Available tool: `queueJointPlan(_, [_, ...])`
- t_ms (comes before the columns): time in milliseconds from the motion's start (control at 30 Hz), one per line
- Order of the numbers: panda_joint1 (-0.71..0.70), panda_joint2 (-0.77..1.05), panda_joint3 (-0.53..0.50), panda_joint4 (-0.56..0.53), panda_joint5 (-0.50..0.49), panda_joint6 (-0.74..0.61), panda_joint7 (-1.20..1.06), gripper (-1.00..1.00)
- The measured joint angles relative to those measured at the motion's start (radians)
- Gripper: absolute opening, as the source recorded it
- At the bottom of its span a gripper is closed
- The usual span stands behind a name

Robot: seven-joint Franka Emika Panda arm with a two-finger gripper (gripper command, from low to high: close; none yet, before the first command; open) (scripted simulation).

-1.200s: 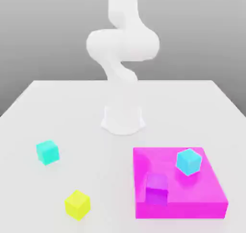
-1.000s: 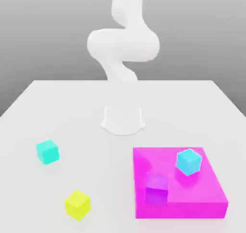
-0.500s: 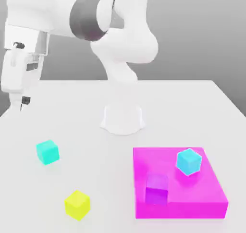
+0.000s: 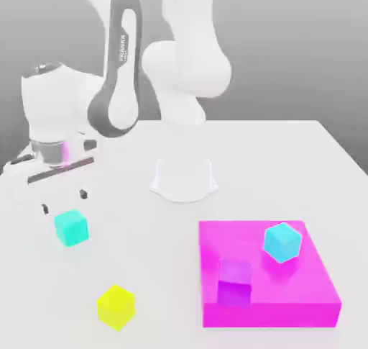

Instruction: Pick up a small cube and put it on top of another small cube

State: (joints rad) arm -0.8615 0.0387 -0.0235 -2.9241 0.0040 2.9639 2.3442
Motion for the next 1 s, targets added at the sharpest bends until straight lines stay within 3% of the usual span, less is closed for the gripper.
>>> queueJointPlan(133, [-0.012, 0.144, 0.018, 0.023, 0.01, 0.12, -0.005, 0.0])
queueJointPlan(167, [-0.014, 0.174, 0.02, 0.028, 0.011, 0.146, -0.006, -1.0])
queueJointPlan(400, [-0.016, 0.179, 0.022, 0.028, 0.011, 0.153, -0.006, -1.0])
queueJointPlan(667, [-0.008, -0.082, 0.013, -0.014, -0.006, -0.067, 0.007, -1.0])
queueJointPlan(1000, [0.221, -0.049, 0.136, 0.175, -0.035, -0.228, 0.069, -1.0])
